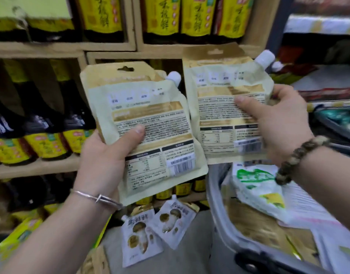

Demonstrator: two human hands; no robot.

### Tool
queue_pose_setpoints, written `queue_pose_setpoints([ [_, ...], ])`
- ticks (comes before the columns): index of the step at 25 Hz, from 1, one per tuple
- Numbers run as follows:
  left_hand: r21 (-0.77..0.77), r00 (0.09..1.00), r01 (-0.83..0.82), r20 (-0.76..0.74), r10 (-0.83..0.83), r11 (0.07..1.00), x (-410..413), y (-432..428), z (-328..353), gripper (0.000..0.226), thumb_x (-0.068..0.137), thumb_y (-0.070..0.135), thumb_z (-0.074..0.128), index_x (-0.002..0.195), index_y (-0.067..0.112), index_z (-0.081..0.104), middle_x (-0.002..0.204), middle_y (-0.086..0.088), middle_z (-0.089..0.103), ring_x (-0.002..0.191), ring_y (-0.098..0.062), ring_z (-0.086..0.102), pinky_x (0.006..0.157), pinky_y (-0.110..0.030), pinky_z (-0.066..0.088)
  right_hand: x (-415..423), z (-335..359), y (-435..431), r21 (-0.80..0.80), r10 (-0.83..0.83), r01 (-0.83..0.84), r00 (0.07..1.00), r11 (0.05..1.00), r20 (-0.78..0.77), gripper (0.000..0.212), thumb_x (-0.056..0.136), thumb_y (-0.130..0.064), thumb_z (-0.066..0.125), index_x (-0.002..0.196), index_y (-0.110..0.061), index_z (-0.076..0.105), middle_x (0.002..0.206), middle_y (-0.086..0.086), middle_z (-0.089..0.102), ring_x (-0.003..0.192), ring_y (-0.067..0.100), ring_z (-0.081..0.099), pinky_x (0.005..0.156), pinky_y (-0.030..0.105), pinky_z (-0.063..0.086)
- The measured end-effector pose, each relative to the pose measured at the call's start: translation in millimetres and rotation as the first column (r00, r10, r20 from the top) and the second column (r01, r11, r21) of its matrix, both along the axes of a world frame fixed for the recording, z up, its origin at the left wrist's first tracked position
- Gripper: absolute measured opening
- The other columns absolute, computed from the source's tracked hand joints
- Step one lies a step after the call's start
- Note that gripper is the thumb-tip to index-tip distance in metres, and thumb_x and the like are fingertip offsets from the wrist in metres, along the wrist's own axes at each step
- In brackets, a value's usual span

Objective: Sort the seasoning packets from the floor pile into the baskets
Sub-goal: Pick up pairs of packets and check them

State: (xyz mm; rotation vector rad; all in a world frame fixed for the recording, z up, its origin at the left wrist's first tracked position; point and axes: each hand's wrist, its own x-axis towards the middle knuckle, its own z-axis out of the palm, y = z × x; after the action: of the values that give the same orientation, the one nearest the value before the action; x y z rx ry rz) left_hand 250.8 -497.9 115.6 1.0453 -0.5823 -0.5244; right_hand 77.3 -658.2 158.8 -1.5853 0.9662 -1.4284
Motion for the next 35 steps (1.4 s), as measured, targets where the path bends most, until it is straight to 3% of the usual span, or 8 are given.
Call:
queue_pose_setpoints([
  [12,0.449,0.857,0.511,-0.204,-0.473,0.733,-158.6,-128.9,-13.5,0.018,0.083,0.005,0.061,0.071,0.011,0.071,0.062,-0.007,0.069,0.052,-0.025,0.065,0.053,-0.033,0.056,-223.3,-48.7,-42.0,0.400,-0.186,0.287,0.944,0.870,-0.273,0.042,0.067,-0.022,0.080,0.103,-0.013,0.060,0.086,0.007,0.072,0.066,0.025,0.071,0.059,0.037,0.056],
  [17,0.716,0.808,0.437,-0.048,-0.587,0.544,-164.6,-128.2,-43.8,0.009,0.082,0.005,0.067,0.087,0.013,0.068,0.077,-0.004,0.073,0.063,-0.018,0.067,0.050,-0.024,0.051,-237.5,-97.5,-19.3,0.541,-0.073,0.315,0.904,0.780,-0.421,0.041,0.067,-0.021,0.082,0.095,-0.019,0.052,0.082,0.002,0.067,0.063,0.016,0.068,0.052,0.025,0.051],
  [22,0.859,0.736,0.253,0.129,-0.665,0.446,-156.3,-132.8,-49.9,0.059,0.074,-0.003,0.073,0.118,0.018,0.041,0.092,0.000,0.061,0.078,-0.016,0.058,0.057,-0.023,0.046,-235.1,-103.7,-8.8,0.435,-0.025,0.337,0.813,0.835,-0.581,0.053,0.073,-0.021,0.078,0.113,-0.023,0.044,0.084,-0.001,0.064,0.067,0.013,0.064,0.053,0.025,0.046],
  [25,0.907,0.499,0.083,0.321,-0.805,0.413,-147.5,-128.6,-51.8,0.108,0.068,0.011,0.079,0.146,0.030,0.007,0.139,-0.006,0.039,0.121,-0.026,0.045,0.090,-0.030,0.045,-244.3,-96.3,-2.6,0.281,0.076,0.295,0.555,0.913,-0.828,0.066,0.072,-0.037,0.075,0.126,-0.033,0.037,0.090,-0.008,0.055,0.069,0.004,0.058,0.057,0.021,0.042],
  [27,0.841,0.110,-0.094,0.541,-0.834,0.533,-143.9,-125.3,-51.5,0.125,0.064,0.033,0.082,0.143,0.041,-0.014,0.153,0.010,-0.009,0.142,-0.013,0.006,0.110,-0.029,0.022,-250.2,-86.9,-4.6,0.130,0.077,0.219,0.235,0.967,-0.969,0.068,0.068,-0.060,0.064,0.127,-0.040,0.036,0.102,-0.011,0.043,0.077,0.001,0.051,0.063,0.020,0.036],
  [30,0.787,-0.336,-0.135,0.535,-0.775,0.602,-159.2,-132.5,-53.0,0.125,0.064,0.056,0.075,0.139,0.043,-0.024,0.144,0.022,-0.034,0.135,-0.004,-0.023,0.112,-0.035,-0.007,-245.0,-76.9,-14.1,-0.018,-0.023,0.096,0.048,0.995,-0.999,0.078,0.062,-0.077,0.044,0.131,-0.045,0.029,0.123,-0.013,0.036,0.103,0.003,0.048,0.078,0.020,0.039],
  [33,0.825,-0.422,-0.248,0.381,-0.823,0.509,-182.3,-150.3,-66.6,0.130,0.064,0.064,0.071,0.142,0.028,-0.027,0.148,0.002,-0.037,0.138,-0.018,-0.030,0.116,-0.048,-0.006,-226.5,-87.6,-23.8,-0.017,-0.012,-0.126,0.037,0.992,-0.999,0.096,0.063,-0.086,0.032,0.144,-0.044,0.002,0.153,-0.012,0.004,0.141,0.010,0.011,0.113,0.031,0.015],
  [35,0.820,-0.441,-0.317,0.317,-0.840,0.476,-189.5,-157.4,-73.0,0.134,0.064,0.066,0.070,0.141,0.020,-0.030,0.147,-0.002,-0.039,0.137,-0.022,-0.032,0.114,-0.054,-0.006,-217.3,-102.5,-21.7,0.042,0.033,-0.214,-0.045,0.976,-0.998,0.107,0.053,-0.093,0.004,0.145,-0.039,-0.011,0.153,-0.010,-0.021,0.138,0.006,-0.021,0.113,0.040,-0.012],
])
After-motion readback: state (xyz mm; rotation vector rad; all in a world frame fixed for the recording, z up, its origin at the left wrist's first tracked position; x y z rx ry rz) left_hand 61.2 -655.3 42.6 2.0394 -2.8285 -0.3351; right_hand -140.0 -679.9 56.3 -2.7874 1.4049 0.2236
